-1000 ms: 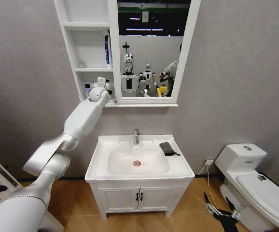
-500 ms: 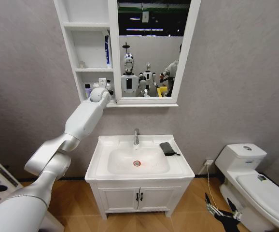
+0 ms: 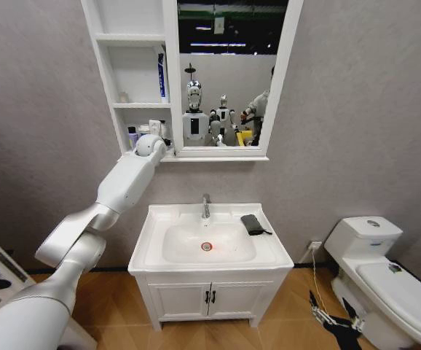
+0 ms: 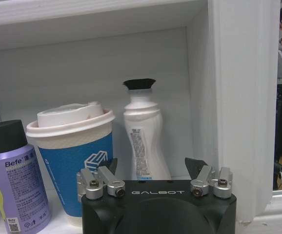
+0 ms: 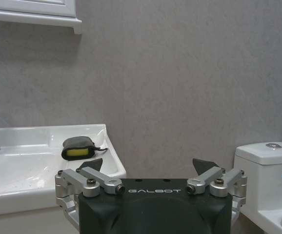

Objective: Move facial cleanser and shampoo from washbasin to cabinet, then wipe washbasin with towel.

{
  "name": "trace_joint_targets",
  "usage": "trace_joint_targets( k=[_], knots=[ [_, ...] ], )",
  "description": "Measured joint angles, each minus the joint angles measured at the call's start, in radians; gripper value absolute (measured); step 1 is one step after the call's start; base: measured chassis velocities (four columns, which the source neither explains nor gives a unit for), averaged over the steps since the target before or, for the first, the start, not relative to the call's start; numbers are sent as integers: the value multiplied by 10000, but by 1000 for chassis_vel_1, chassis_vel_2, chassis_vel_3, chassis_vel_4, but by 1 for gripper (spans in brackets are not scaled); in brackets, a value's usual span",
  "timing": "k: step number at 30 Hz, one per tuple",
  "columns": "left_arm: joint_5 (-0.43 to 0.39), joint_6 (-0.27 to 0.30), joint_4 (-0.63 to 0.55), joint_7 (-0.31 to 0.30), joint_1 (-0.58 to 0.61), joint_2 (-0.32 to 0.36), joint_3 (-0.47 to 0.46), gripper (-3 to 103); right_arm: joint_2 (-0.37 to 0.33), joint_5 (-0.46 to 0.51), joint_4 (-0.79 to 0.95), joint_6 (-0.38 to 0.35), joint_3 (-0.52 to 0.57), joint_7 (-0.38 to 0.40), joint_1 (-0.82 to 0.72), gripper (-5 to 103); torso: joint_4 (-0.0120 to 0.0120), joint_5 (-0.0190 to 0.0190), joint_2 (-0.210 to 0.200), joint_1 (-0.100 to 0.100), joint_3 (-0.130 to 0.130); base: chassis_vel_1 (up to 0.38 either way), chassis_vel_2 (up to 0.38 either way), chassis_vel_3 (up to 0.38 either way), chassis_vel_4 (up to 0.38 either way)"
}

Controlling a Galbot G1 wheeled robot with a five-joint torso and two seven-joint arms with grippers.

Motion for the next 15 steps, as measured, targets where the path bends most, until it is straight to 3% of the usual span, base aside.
trace_joint_targets(
  k=[6,15],
  knots=[
    [-344,103,-585,-145,209,417,93,97,-27,-34,-17,-23,-29,0,44,100,1,-1,1,0,-1,0,0,0,0],
    [-1203,105,-1732,-150,838,1037,62,99,-32,-145,-15,-73,-120,8,129,100,0,-1,0,0,0,0,0,0,0]
  ],
)
